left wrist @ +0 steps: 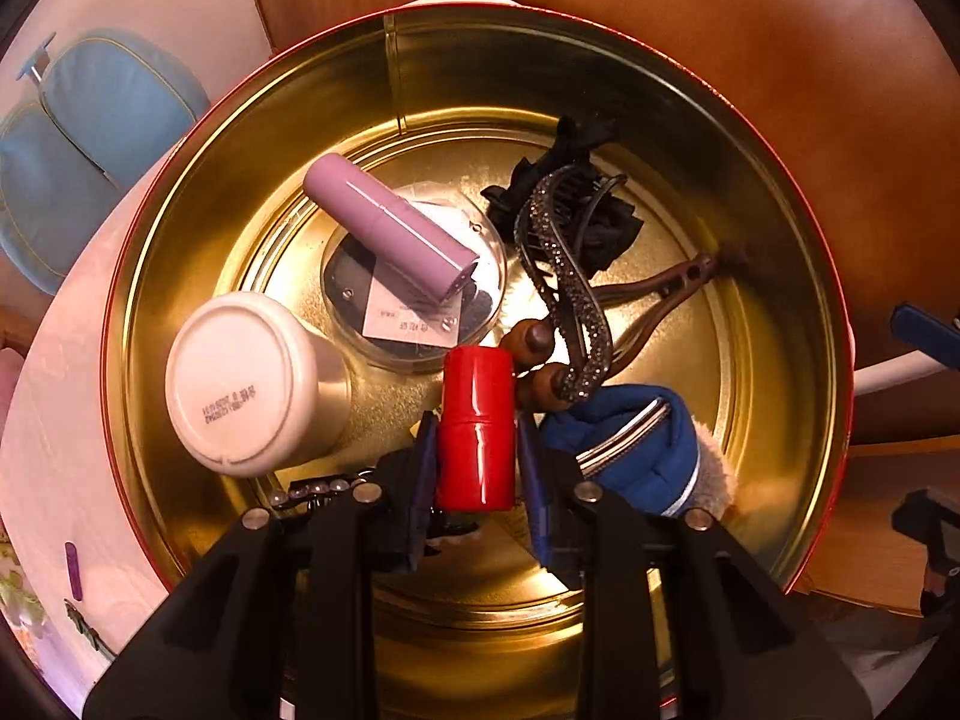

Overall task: Organize jewelry
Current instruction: 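Lower the yellow tube and red cylinder into the red tin and open both tools, then withdraw both tools from the tin toward the remaining items, then grasp the dark red bead bracelet with the right tool while the left tool grasps the yellow bead bracelet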

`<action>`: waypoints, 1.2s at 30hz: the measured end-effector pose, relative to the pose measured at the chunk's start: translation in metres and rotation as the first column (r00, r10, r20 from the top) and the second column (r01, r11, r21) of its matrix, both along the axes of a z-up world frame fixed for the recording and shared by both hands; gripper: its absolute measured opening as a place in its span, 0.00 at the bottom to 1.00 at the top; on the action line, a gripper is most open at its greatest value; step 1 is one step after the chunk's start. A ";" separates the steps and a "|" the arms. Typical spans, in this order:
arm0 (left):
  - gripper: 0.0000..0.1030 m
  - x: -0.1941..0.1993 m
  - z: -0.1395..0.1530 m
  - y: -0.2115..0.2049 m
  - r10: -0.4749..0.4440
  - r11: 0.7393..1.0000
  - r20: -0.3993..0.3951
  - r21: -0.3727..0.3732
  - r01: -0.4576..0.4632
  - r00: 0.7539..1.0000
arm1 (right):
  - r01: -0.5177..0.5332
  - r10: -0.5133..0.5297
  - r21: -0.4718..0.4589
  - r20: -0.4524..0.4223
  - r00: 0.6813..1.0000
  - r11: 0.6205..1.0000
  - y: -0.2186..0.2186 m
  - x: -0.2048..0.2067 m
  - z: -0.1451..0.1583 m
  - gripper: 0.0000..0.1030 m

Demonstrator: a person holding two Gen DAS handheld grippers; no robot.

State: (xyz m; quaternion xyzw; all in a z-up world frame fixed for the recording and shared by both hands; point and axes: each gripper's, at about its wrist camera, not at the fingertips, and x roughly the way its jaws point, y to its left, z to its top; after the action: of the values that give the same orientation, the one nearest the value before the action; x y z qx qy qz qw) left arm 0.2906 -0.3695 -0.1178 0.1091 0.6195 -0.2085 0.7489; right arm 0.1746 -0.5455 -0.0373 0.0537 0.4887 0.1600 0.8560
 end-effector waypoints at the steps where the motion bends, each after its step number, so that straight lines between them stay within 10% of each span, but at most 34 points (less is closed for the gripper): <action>1: 0.55 0.000 0.001 -0.001 0.002 1.000 0.001 -0.005 -0.002 1.000 | 0.002 -0.002 -0.001 0.004 1.000 1.000 -0.002 0.000 0.002 0.89; 8: 0.63 -0.023 0.039 0.010 0.063 0.996 0.115 -0.073 -0.055 0.991 | -0.053 0.054 -0.007 0.051 0.997 0.999 0.002 -0.001 0.019 0.89; 14: 0.65 -0.064 0.081 0.058 0.262 0.960 0.245 -0.165 -0.226 0.933 | -0.215 0.214 0.000 0.079 0.974 0.977 0.036 0.006 0.027 0.89; 27: 0.71 -0.206 0.066 0.267 0.683 0.730 0.161 -0.185 -0.658 0.713 | -0.634 0.629 0.029 0.102 0.771 0.773 0.222 -0.021 0.028 0.89; 30: 0.71 -0.214 0.047 0.301 0.678 0.732 0.142 -0.211 -0.647 0.721 | -0.629 0.628 0.015 0.055 0.776 0.777 0.265 -0.027 0.010 0.89; 36: 0.71 -0.203 0.018 0.347 0.573 0.810 0.119 -0.231 -0.538 0.811 | -0.450 0.446 -0.090 -0.062 0.893 0.889 0.323 -0.014 -0.050 0.88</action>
State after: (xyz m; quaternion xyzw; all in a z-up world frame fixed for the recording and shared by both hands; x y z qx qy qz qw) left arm 0.0871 -0.0227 -0.1002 -0.1295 0.5304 -0.0259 0.8374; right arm 0.1605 -0.2229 -0.0870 -0.1009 0.5125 0.3267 0.7877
